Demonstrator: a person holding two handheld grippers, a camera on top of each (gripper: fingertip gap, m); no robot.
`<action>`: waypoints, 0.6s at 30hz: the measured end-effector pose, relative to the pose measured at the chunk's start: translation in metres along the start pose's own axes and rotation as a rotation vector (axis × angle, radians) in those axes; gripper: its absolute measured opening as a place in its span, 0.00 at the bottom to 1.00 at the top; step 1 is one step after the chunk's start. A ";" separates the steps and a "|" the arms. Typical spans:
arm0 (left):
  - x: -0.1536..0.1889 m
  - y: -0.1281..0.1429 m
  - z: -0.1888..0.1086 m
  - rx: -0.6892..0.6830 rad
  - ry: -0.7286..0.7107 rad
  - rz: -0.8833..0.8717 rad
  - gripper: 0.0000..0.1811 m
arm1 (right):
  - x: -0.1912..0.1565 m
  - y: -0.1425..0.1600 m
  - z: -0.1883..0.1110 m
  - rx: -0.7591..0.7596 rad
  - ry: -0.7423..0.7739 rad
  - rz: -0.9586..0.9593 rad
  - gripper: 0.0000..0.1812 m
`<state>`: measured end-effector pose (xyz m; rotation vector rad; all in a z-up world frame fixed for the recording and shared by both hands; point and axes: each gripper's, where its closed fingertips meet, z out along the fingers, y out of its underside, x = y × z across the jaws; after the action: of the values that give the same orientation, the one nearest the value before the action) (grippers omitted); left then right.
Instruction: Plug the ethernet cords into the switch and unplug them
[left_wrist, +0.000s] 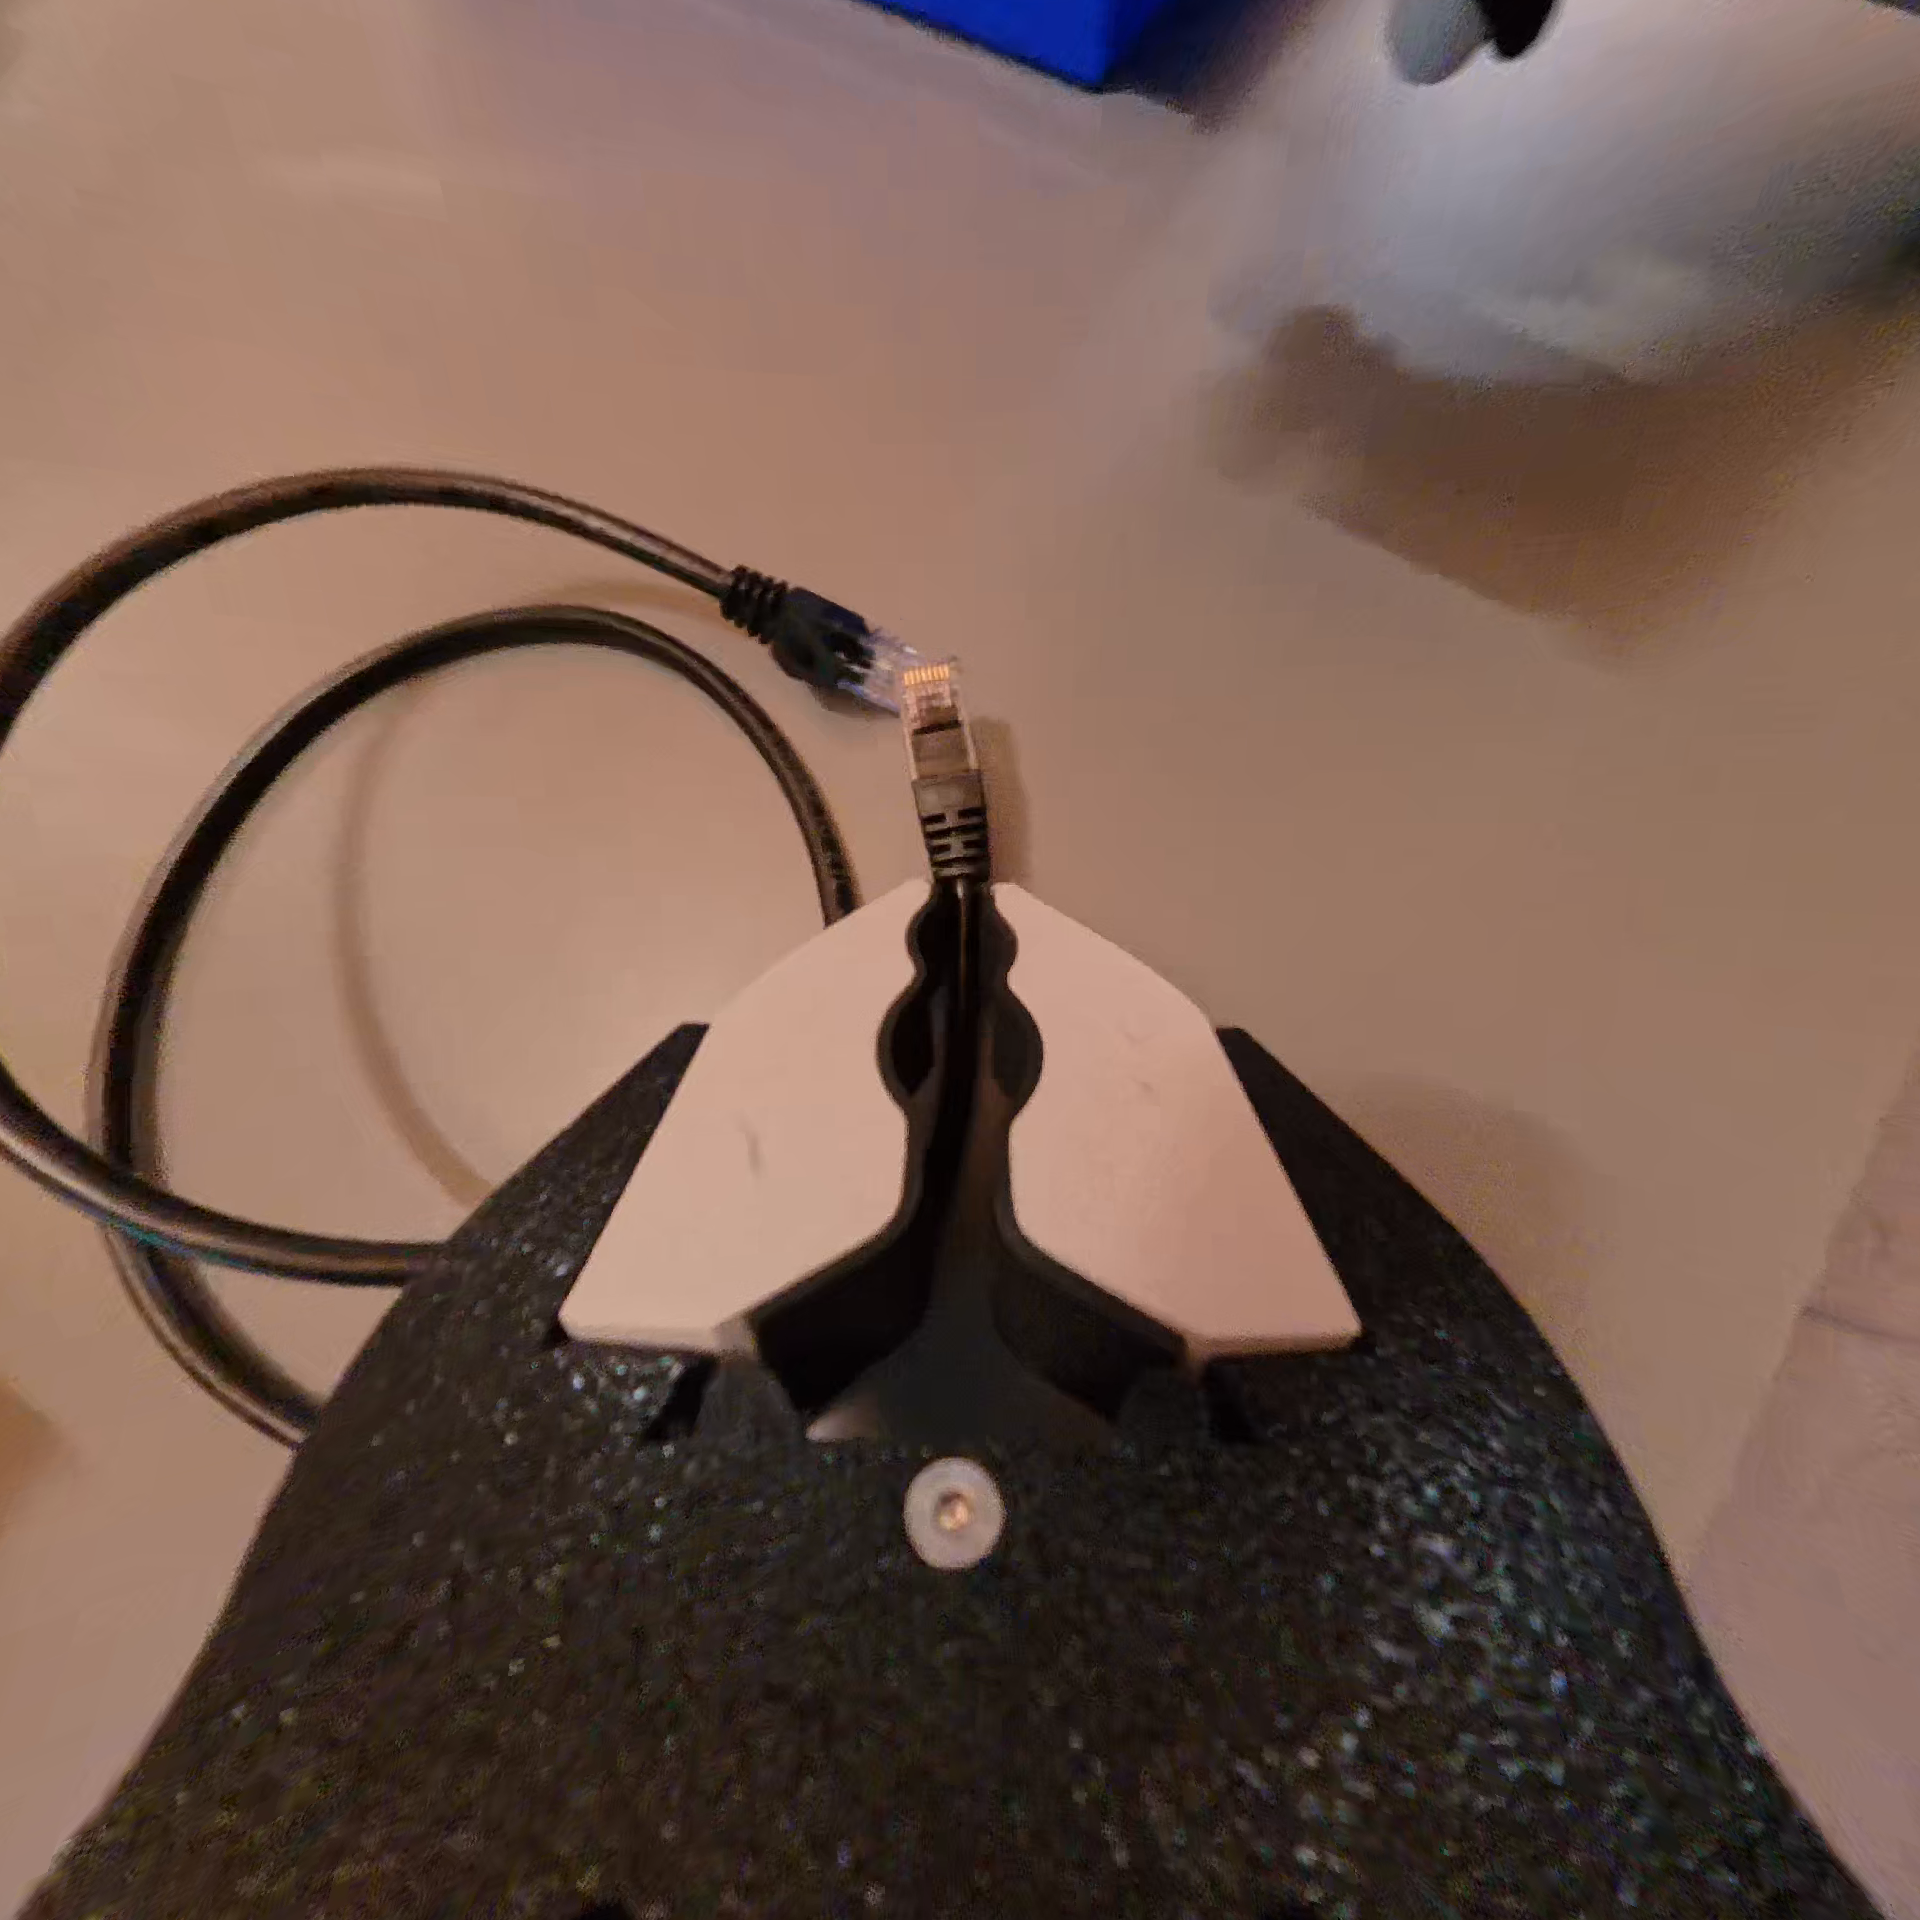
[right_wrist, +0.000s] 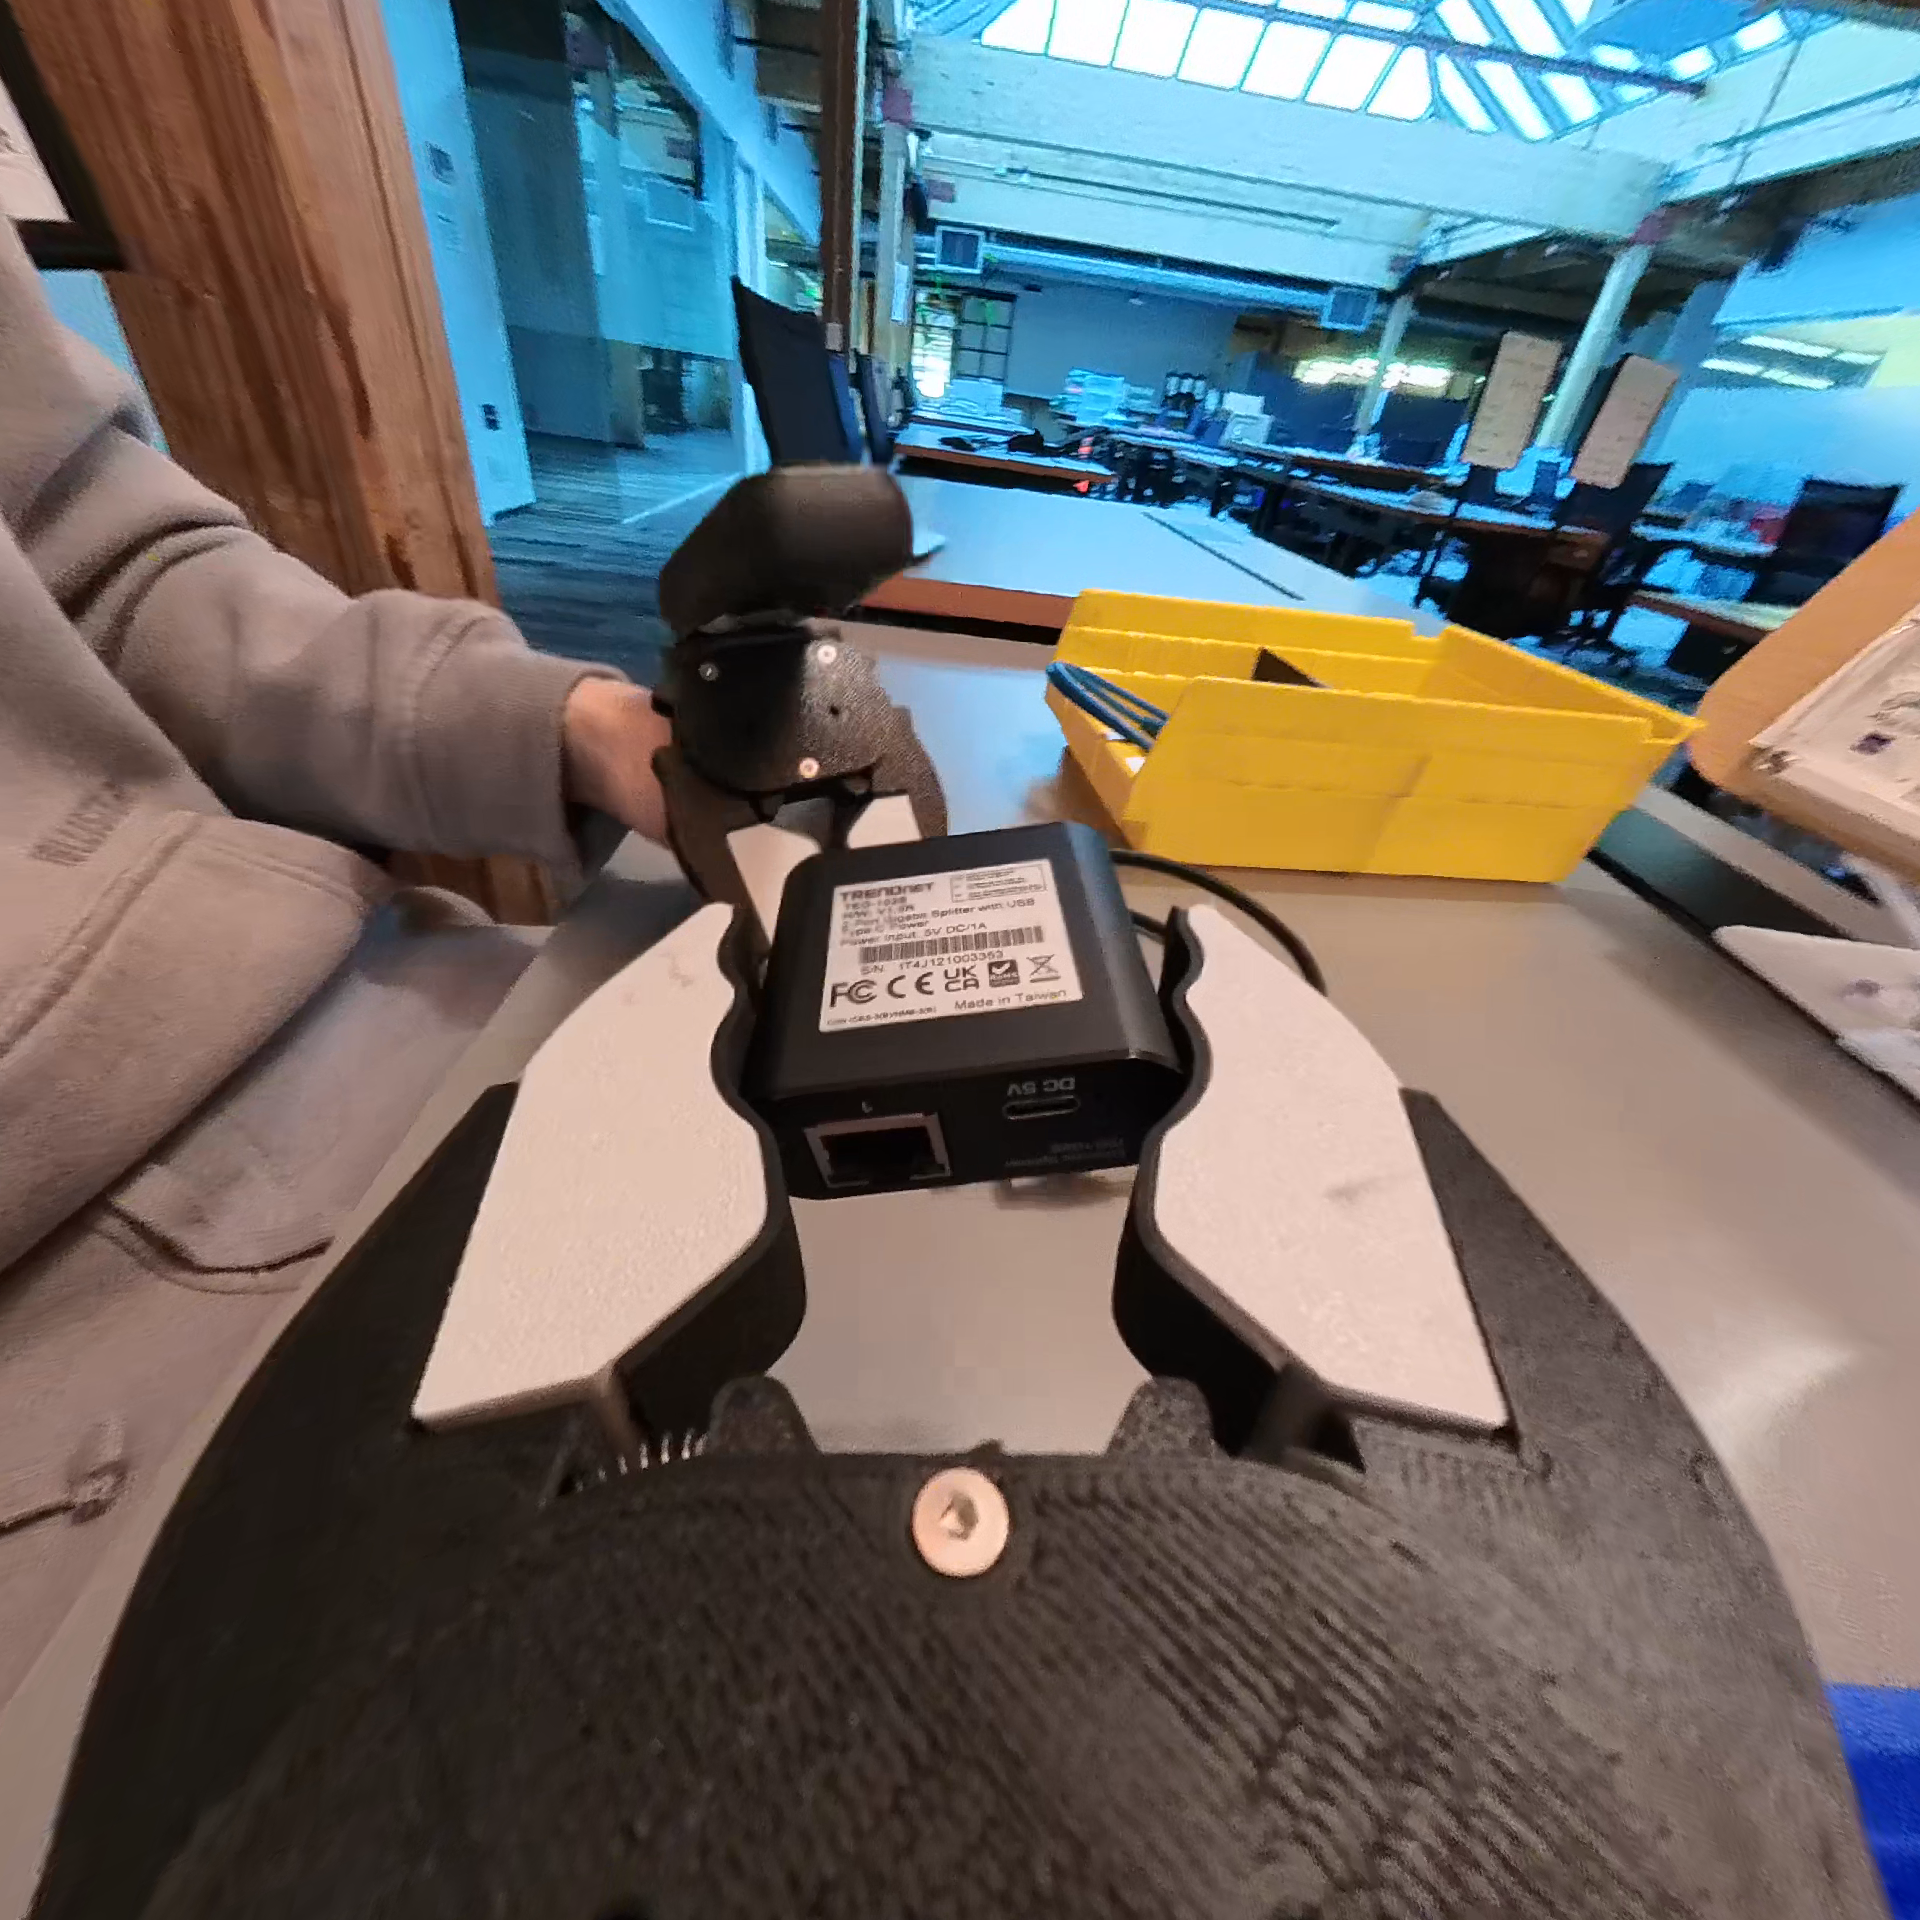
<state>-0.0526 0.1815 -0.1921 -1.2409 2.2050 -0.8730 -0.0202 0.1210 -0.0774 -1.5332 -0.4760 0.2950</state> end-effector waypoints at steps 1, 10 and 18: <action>0.004 -0.003 -0.004 -0.007 0.028 0.036 0.03 | -0.003 0.002 0.000 -0.006 -0.021 0.017 0.41; 0.011 -0.058 -0.064 -0.054 0.173 0.366 0.02 | -0.017 0.005 0.007 0.027 -0.134 0.077 0.42; 0.018 -0.079 -0.067 -0.126 0.226 0.460 0.02 | -0.022 0.006 0.013 0.020 -0.147 0.061 0.41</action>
<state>-0.0600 0.1548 -0.0900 -0.6572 2.6093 -0.7201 -0.0443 0.1221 -0.0859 -1.5145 -0.5408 0.4614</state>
